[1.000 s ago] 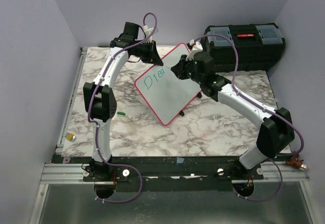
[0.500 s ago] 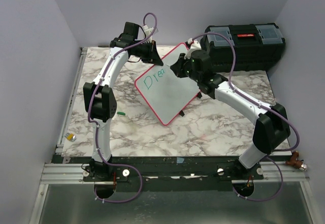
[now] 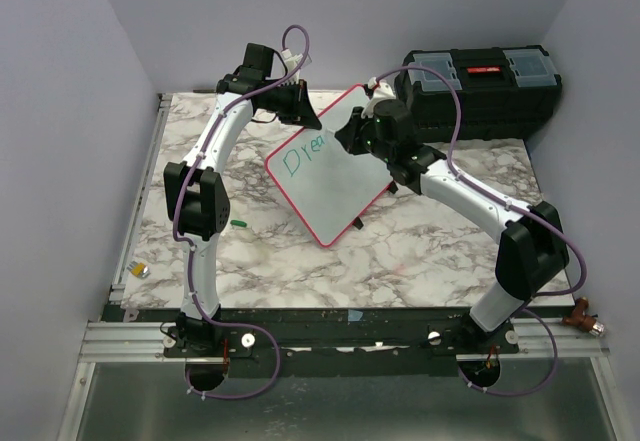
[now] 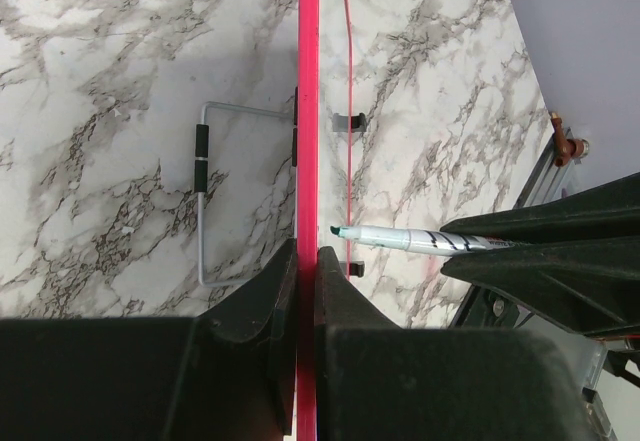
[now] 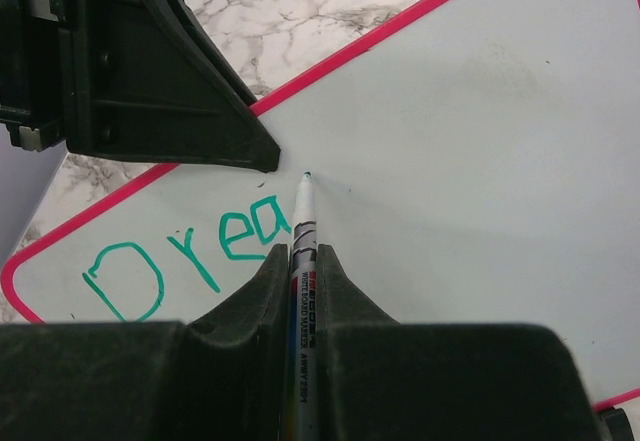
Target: Write a sentence on the whiteboard
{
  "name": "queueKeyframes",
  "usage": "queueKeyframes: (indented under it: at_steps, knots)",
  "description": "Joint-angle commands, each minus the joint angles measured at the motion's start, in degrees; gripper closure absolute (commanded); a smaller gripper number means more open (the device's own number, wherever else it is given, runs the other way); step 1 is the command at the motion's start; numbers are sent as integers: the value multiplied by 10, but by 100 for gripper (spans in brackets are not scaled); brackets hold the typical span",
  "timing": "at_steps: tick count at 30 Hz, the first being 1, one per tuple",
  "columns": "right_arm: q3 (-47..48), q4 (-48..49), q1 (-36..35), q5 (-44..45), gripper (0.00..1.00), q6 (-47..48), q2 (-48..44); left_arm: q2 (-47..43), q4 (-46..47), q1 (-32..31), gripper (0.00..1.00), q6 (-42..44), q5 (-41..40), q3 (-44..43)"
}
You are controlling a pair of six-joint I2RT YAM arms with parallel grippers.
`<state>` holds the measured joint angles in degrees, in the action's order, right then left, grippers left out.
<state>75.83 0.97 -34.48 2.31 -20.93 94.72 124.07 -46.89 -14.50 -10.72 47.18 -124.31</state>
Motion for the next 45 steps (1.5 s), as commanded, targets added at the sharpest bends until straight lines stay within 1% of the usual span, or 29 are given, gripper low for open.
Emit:
queueKeyframes:
  at_steps: [1,19,27,42,45]
  knots:
    - [-12,1,3,7,99,0,5,-13,-20,-24,100,27,0,2]
    - [-70,-1,3,6,99,-9,-33,-19,-20,-25,100,25,0,2]
    - [-43,-4,3,3,99,-7,-22,-23,-20,-29,100,27,-3,9]
    - [16,-9,4,33,99,2,17,-26,-20,-30,100,29,-3,11]
    - [24,-28,5,42,99,5,23,-26,-20,-30,100,29,-2,11]
